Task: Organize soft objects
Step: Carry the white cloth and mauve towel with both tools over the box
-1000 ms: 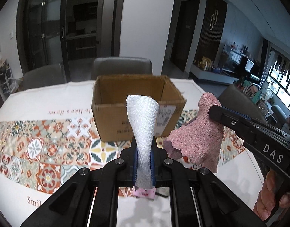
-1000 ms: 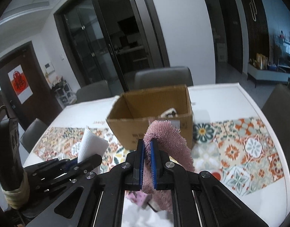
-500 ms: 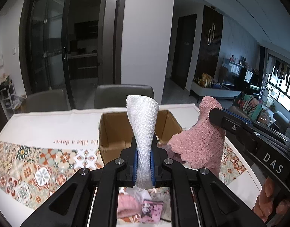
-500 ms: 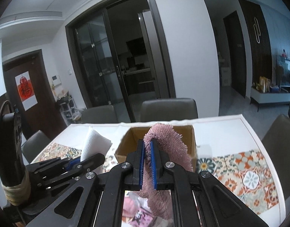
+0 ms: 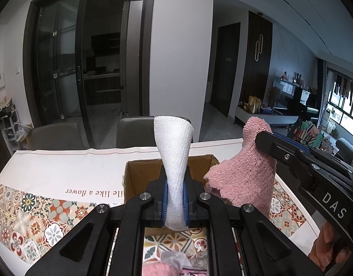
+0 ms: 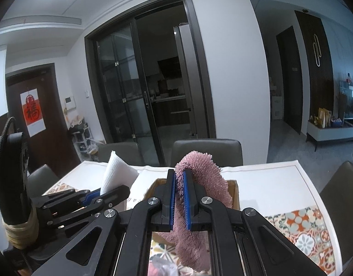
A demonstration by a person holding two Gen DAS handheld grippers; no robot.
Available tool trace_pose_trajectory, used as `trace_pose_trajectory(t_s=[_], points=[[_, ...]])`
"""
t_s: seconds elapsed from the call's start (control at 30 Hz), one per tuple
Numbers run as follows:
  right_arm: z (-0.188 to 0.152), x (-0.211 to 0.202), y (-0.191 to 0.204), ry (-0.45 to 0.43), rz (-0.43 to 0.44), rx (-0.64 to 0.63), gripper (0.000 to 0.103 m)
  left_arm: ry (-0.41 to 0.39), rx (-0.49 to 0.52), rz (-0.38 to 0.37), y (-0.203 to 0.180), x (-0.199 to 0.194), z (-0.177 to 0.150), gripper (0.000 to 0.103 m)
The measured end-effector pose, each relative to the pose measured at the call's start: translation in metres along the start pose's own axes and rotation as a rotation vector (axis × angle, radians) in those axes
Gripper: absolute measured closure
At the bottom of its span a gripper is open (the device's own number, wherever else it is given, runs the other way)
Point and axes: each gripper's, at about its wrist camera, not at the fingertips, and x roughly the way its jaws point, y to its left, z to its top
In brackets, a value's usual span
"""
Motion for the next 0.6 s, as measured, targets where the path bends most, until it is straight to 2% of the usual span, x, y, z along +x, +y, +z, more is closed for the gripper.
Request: trace_pose_trajectory(t_s=[0.33, 0.6], points=[[0.006, 0.030, -0.007, 0.013, -0.003, -0.007, 0.095, 0.022, 0.002, 0.007, 0.004, 0.044, 0.010, 0.091], [0.005, 0.067, -0.020, 0.057, -0.008, 0.012, 0.095, 0.077, 0.008, -0.010, 0.005, 0.089, 0.009, 0.091]])
